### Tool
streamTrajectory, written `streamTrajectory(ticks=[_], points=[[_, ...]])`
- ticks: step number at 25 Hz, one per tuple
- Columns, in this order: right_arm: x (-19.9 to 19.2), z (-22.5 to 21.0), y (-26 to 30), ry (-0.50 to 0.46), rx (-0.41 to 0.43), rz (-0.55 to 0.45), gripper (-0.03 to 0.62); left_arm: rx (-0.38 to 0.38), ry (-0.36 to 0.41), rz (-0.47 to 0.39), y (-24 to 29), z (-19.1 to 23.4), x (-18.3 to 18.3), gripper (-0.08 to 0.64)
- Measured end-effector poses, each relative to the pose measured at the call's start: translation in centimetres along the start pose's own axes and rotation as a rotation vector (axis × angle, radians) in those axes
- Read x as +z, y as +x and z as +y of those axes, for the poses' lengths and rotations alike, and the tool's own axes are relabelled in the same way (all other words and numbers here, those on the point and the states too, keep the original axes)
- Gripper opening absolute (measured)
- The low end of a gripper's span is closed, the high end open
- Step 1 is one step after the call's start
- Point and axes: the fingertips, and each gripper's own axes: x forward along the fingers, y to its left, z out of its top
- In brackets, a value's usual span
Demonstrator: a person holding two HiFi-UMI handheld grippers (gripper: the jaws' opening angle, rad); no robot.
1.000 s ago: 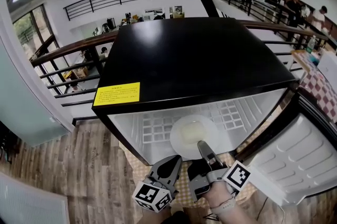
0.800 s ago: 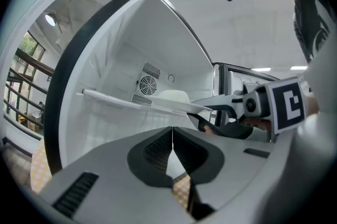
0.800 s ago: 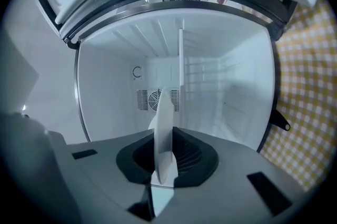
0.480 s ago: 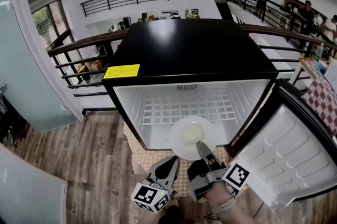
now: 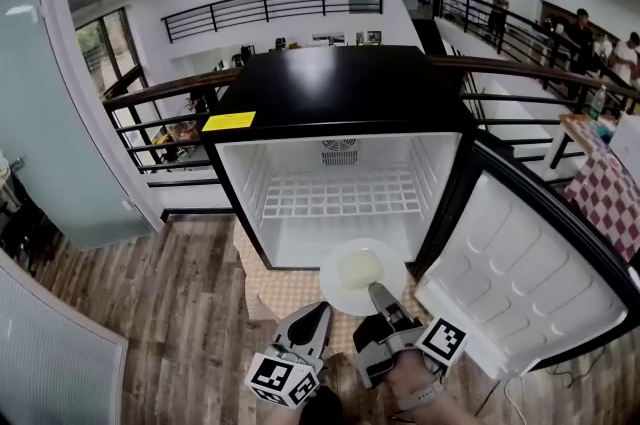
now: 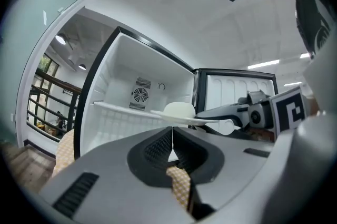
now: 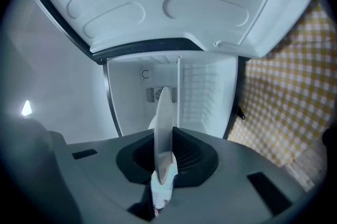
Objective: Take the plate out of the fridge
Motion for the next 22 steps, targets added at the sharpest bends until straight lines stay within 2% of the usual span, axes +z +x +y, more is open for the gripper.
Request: streamTrajectory(ticks=[12,22], points=[[-0.1,-0.2,-5.4,0.01,0.003,0.006,0.052,0.014,0.031,-0.02,-3.0,-4.3,0.5,0.011],[-2.9,-1.0,-8.3,0.018,-0.012,0.049,0.052,0.044,0.01,-0.011,-7.2,-5.6,0.5,0.011]])
